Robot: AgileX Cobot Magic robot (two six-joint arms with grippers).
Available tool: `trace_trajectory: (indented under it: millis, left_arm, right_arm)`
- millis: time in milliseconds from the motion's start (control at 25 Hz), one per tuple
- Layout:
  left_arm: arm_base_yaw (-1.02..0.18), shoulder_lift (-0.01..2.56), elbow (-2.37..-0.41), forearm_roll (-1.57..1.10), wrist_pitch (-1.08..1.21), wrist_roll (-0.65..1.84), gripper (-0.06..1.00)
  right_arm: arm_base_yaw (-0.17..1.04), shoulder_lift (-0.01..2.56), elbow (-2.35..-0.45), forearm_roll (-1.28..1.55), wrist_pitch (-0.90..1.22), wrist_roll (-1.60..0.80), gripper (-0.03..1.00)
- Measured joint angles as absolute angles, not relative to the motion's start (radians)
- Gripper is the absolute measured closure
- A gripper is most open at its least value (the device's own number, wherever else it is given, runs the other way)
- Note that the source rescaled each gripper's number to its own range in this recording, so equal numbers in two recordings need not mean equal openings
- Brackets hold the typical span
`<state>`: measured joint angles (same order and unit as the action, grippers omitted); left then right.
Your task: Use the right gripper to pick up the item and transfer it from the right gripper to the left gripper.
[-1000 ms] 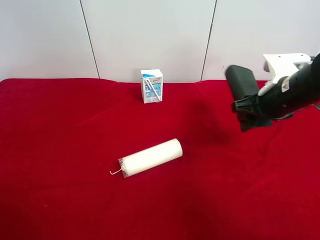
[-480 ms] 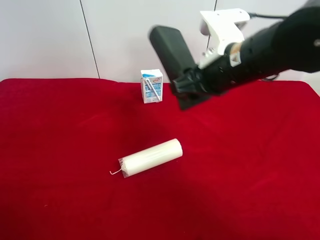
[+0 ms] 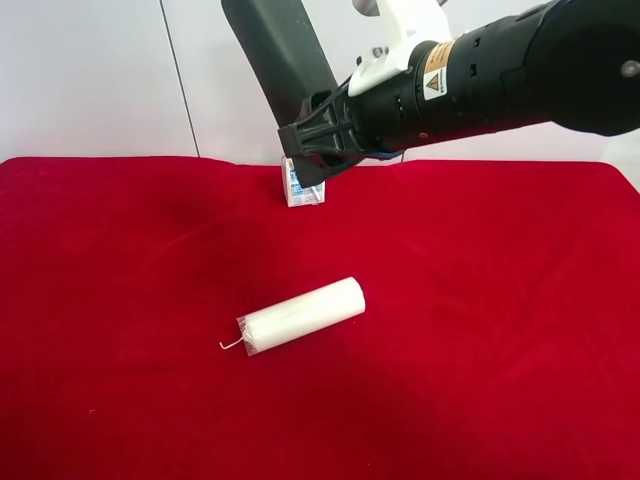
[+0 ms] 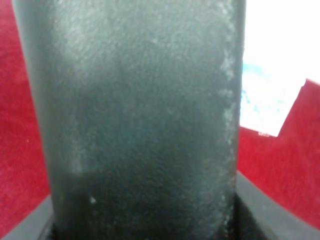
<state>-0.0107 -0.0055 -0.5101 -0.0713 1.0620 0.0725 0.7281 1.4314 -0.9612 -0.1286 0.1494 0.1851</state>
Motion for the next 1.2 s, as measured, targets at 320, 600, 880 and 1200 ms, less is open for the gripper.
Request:
trace_trajectory:
  millis: [320, 600, 880, 1200]
  left_arm:
    - [-0.011, -0.005, -0.510, -0.071, 1.062, 0.072, 0.06]
    - [-0.011, -0.005, -0.510, -0.086, 1.062, 0.072, 0.06]
    - [-0.054, 0.054, -0.510, -0.131, 1.061, 0.072, 0.06]
    - [-0.058, 0.170, -0.521, -0.244, 0.972, 0.096, 0.06]
  right_arm:
    - [0.729, 1.504, -0.961, -0.129, 0.087, 0.136, 0.87]
    - [0.746, 1.609, -0.962, -0.127, -0.006, 0.134, 0.89]
    - [0.827, 1.640, -0.962, -0.130, -0.139, 0.134, 0.90]
    - [0.854, 1.640, -0.962, -0.130, -0.165, 0.134, 0.92]
